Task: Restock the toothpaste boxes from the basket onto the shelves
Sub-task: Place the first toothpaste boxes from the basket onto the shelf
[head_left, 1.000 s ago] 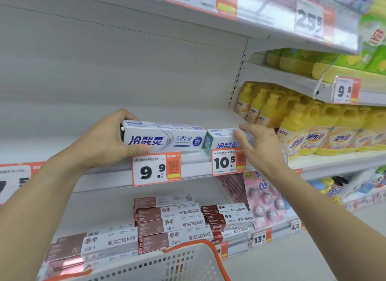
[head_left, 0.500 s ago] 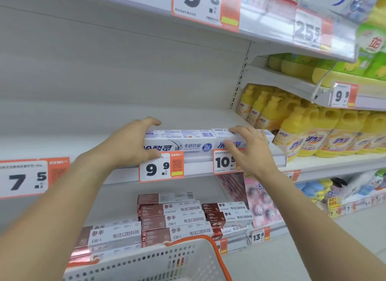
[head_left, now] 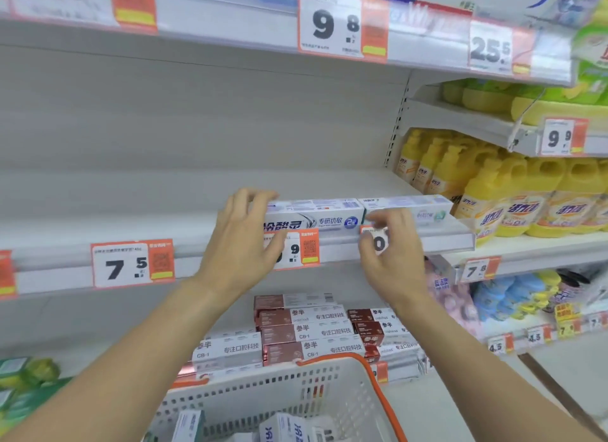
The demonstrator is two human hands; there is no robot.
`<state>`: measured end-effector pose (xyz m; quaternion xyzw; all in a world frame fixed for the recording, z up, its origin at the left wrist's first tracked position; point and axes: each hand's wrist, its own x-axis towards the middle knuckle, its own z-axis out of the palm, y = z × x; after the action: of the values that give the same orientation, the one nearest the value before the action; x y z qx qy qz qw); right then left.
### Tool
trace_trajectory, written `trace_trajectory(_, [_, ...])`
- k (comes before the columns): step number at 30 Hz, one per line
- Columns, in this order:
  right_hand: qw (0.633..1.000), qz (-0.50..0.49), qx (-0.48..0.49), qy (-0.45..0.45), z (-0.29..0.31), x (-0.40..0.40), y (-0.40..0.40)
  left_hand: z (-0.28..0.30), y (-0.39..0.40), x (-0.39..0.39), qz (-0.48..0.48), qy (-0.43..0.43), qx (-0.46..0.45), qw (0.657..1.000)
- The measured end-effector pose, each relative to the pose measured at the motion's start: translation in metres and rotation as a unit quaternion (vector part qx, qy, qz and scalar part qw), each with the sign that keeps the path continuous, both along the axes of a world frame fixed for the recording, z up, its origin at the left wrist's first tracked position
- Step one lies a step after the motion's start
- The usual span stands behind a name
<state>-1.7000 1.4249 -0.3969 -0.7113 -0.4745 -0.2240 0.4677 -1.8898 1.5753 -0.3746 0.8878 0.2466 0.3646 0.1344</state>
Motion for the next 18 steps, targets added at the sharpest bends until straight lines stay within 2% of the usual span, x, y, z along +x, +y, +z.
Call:
trace_trajectory(2, [0.985,0.104,-0.126,0.049,-0.020,-0.046,0.007,-0.007,-0.020,-0.021,-0.026,-0.068,-0.008,0.997])
trace_trajectory(4, [0.934,0.191,-0.295,0.068,-0.052,-0.081,0.011,-0.027,-0.040,-0.043,-0.052,-0.056,-0.016,0.997])
trace_trajectory(5, [0.896,0.228,-0.374,0.070,-0.070,-0.095,0.011,-0.043,-0.049,-0.055,-0.064,-0.015,-0.031,0.997])
trace_trajectory(7, [0.796,0.277,-0.535,0.061,-0.104,-0.123,0.004,-0.085,-0.063,-0.084,-0.078,0.116,-0.083,0.987])
trace_trajectory(9, [0.702,0.279,-0.653,0.053,-0.137,-0.146,-0.007,-0.135,-0.074,-0.121,-0.068,0.248,-0.140,0.956])
trace_trajectory(10, [0.675,0.277,-0.682,0.052,-0.152,-0.155,-0.012,-0.161,-0.080,-0.141,-0.056,0.294,-0.164,0.940])
trace_trajectory(12, [0.652,0.274,-0.704,0.059,-0.174,-0.172,-0.020,-0.206,-0.094,-0.184,-0.011,0.337,-0.220,0.916])
trace_trajectory(15, [0.634,0.267,-0.723,0.065,-0.192,-0.195,-0.032,-0.249,-0.108,-0.235,0.067,0.348,-0.285,0.891])
trace_trajectory(18, [0.624,0.254,-0.735,0.077,-0.205,-0.209,-0.043,-0.280,-0.113,-0.256,0.051,0.397,-0.197,0.895])
